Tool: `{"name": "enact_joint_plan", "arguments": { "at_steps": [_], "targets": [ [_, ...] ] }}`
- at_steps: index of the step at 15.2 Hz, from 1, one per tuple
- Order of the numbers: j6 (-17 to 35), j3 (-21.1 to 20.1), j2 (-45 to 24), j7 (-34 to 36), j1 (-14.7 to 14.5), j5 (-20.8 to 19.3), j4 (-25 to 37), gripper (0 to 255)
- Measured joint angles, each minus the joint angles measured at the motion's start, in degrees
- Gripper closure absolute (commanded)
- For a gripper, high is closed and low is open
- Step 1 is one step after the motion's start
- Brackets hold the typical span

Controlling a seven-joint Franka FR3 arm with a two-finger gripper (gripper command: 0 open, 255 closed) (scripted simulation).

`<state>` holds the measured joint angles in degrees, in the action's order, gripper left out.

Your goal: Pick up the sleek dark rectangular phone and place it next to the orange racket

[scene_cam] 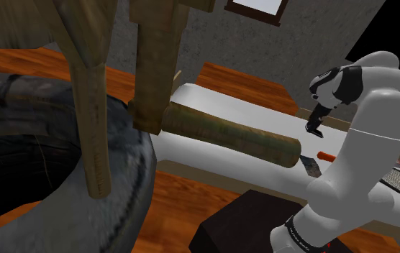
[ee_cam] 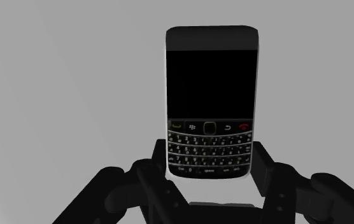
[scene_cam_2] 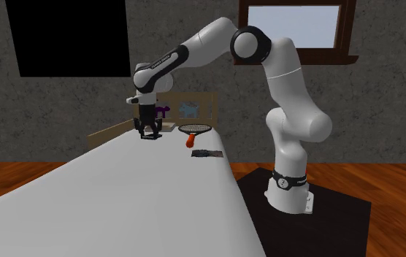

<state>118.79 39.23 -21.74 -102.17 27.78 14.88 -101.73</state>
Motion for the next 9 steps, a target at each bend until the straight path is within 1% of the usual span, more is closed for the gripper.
{"name": "enact_joint_plan", "arguments": {
  "at_steps": [7, 9],
  "targets": [
    [4.4, -1.0, -2.2, -1.1, 0.5, 1.9, -2.7, 255],
    [4.9, -1.2, -2.6, -1.4, 0.7, 2.2, -2.8, 255]
  ]
}}
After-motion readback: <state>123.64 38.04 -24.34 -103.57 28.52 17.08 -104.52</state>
